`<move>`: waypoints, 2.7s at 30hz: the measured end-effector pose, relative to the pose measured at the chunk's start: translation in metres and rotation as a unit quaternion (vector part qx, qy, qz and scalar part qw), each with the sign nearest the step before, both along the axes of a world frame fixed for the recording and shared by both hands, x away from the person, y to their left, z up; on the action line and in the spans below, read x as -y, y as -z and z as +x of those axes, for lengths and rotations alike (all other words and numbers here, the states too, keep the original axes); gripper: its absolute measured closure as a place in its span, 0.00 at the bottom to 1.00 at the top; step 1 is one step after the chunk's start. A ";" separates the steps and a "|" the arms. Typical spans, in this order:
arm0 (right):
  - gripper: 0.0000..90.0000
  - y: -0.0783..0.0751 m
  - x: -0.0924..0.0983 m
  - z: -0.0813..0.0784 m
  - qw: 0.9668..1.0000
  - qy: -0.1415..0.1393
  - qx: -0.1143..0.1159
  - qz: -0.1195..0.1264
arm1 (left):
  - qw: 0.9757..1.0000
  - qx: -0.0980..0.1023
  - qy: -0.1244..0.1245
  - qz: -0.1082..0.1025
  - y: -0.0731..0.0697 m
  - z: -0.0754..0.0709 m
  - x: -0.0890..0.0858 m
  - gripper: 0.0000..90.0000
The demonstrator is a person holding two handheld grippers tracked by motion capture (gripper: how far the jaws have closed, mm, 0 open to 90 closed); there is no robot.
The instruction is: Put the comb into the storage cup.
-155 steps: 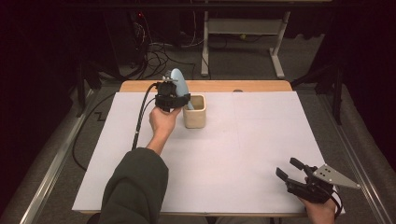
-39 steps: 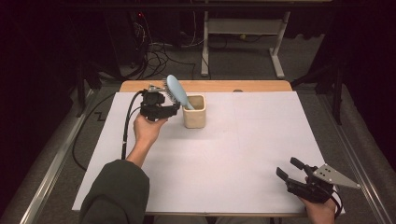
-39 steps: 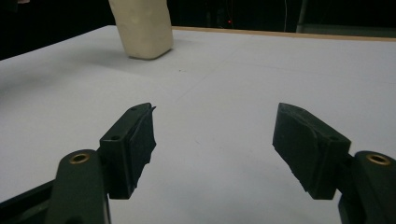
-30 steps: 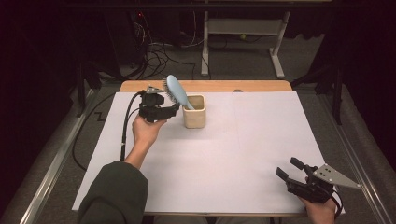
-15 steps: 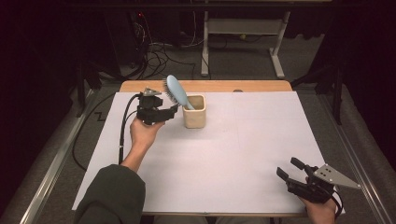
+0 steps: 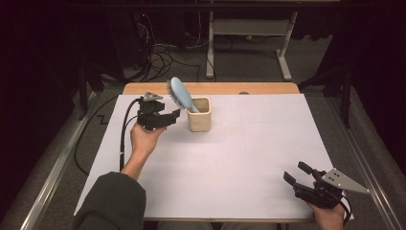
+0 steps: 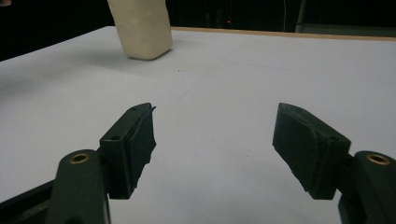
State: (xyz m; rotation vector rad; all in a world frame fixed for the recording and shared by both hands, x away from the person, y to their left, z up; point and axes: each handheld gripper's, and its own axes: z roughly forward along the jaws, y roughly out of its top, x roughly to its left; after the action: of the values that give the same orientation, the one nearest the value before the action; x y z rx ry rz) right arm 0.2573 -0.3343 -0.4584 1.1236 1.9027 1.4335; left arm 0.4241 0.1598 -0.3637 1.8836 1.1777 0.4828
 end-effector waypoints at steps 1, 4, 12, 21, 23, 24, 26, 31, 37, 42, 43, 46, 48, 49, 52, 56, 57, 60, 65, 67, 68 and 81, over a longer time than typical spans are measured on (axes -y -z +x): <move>0.33 0.000 0.000 0.000 1.000 0.000 0.000 0.000 | 1.000 0.000 0.000 0.000 0.000 0.000 0.000 0.38; 0.33 0.000 0.000 0.000 1.000 0.000 -0.001 0.000 | 1.000 0.001 0.000 0.001 -0.001 -0.002 -0.001 0.38; 0.33 0.000 0.001 0.000 1.000 0.000 0.001 0.002 | 1.000 0.004 -0.001 -0.001 0.000 -0.006 -0.005 0.38; 0.33 0.000 0.001 0.000 1.000 0.001 -0.001 0.002 | 1.000 0.009 -0.001 -0.002 -0.003 -0.011 -0.009 0.38; 0.33 0.000 0.001 0.000 1.000 0.001 0.000 0.002 | 1.000 0.010 -0.001 -0.002 -0.003 -0.012 -0.010 0.38; 0.33 0.000 0.001 0.000 1.000 0.001 0.000 0.002 | 1.000 0.010 -0.001 -0.002 -0.003 -0.013 -0.011 0.38; 0.33 0.000 0.000 0.000 1.000 0.001 -0.001 0.002 | 1.000 0.010 -0.002 -0.002 -0.003 -0.014 -0.012 0.38; 0.33 0.000 0.001 0.000 1.000 0.001 0.000 0.002 | 1.000 0.010 -0.002 -0.002 -0.003 -0.017 -0.014 0.38; 0.33 0.000 0.001 0.000 1.000 0.002 0.000 0.002 | 1.000 0.013 -0.002 -0.003 -0.003 -0.020 -0.017 0.38; 0.34 0.000 0.001 0.000 1.000 0.002 0.000 0.002 | 1.000 0.014 -0.003 -0.004 -0.004 -0.023 -0.019 0.38; 0.33 0.000 0.001 0.000 1.000 0.002 0.000 0.002 | 1.000 0.015 -0.002 -0.003 -0.004 -0.023 -0.019 0.38; 0.33 0.000 0.001 0.000 1.000 0.002 0.000 0.002 | 1.000 0.015 -0.003 -0.003 -0.003 -0.025 -0.020 0.38; 0.33 0.000 0.001 0.000 1.000 0.002 0.000 0.002 | 1.000 0.016 -0.003 -0.004 -0.003 -0.026 -0.021 0.38; 0.34 0.000 0.001 0.000 1.000 0.002 0.000 0.002 | 1.000 0.016 -0.003 -0.004 -0.003 -0.026 -0.022 0.38; 0.33 0.000 0.001 0.000 1.000 0.002 0.000 0.002 | 1.000 0.017 -0.004 -0.004 -0.004 -0.028 -0.023 0.38; 0.33 0.000 0.001 0.000 1.000 0.002 0.000 0.002 | 1.000 0.018 -0.003 -0.002 -0.003 -0.030 -0.025 0.38; 0.34 0.000 0.001 0.000 1.000 0.002 0.000 0.002 | 1.000 0.018 -0.003 -0.003 -0.003 -0.031 -0.025 0.38; 0.34 0.000 0.001 0.000 1.000 0.002 0.000 0.001 | 1.000 0.019 -0.004 -0.003 -0.003 -0.032 -0.027 0.38; 0.34 0.000 0.001 0.000 1.000 0.002 0.000 0.001 | 1.000 0.020 -0.004 -0.002 -0.003 -0.034 -0.030 0.38; 0.34 0.000 0.001 0.000 1.000 0.002 0.000 0.001 | 1.000 0.020 -0.004 -0.002 -0.003 -0.035 -0.030 0.38; 0.34 0.000 0.001 0.000 1.000 0.002 0.000 0.001 | 1.000 0.021 -0.004 -0.002 -0.003 -0.036 -0.030 0.38; 0.34 0.000 0.001 0.000 1.000 0.002 0.000 0.001 | 1.000 0.024 0.000 -0.004 -0.001 -0.042 -0.033 0.38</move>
State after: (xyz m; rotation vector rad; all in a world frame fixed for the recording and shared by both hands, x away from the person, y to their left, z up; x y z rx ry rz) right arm 0.2570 -0.3352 -0.4585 1.1283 1.8977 1.4342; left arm 0.3822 0.1930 -0.3624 1.8567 1.1459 0.5195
